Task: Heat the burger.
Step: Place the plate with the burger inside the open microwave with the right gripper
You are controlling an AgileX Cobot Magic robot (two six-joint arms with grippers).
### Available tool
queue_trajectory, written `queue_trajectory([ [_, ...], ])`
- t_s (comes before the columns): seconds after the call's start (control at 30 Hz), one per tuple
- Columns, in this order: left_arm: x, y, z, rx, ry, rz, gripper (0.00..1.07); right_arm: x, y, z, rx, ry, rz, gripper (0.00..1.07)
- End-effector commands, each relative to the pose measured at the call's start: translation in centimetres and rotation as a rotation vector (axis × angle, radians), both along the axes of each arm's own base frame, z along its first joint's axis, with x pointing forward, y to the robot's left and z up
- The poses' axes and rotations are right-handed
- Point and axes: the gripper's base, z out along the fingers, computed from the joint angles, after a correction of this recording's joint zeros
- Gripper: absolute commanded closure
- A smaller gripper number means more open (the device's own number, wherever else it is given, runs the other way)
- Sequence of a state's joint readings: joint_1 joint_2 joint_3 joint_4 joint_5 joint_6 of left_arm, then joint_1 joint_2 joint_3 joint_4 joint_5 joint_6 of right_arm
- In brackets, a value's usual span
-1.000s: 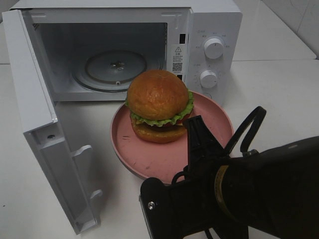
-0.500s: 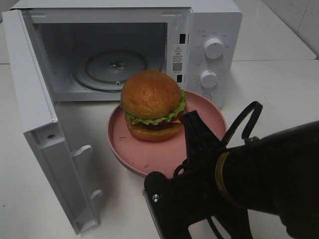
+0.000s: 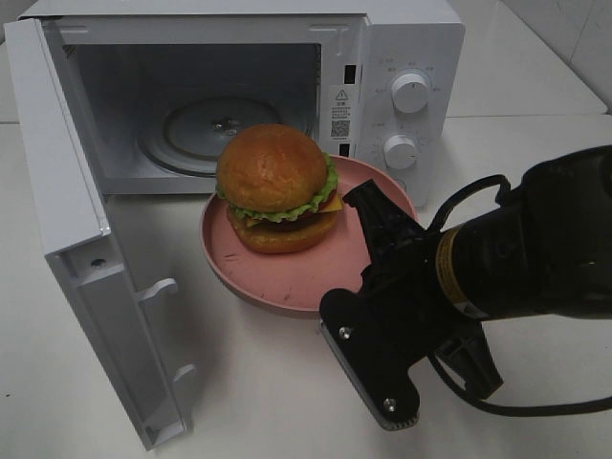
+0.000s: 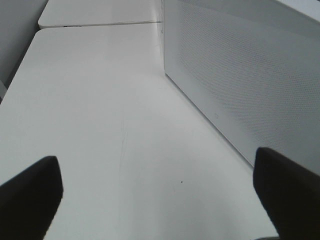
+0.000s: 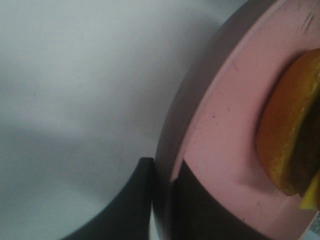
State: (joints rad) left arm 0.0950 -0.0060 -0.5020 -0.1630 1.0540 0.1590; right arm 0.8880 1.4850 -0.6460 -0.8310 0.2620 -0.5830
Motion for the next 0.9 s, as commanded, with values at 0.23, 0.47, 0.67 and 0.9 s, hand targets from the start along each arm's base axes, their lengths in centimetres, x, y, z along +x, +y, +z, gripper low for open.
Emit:
queue_trajectory([
  [0.23,-0.2,0.0,0.0,-0.004,-0.03,-0.003,0.09,1.5,-1.0,0.3,0.048,0.01,0.058,1.03],
  [0.47,-0.2,0.0,0.0,-0.004,-0.03,-0.003,0.09,2.0,-1.9,0.1,0.039,0.044,0.092,1.03],
  [0.67,-0.2,0.0,0.0,-0.004,-0.03,-0.003,0.09,2.1,-1.4,0.5,0.043,0.049,0.162,1.03],
  [0.9,-0.2,0.0,0.0,-0.004,-0.03,-0.003,0.09,2.8,-0.8,1.4,0.062,0.032,0.156,1.03],
])
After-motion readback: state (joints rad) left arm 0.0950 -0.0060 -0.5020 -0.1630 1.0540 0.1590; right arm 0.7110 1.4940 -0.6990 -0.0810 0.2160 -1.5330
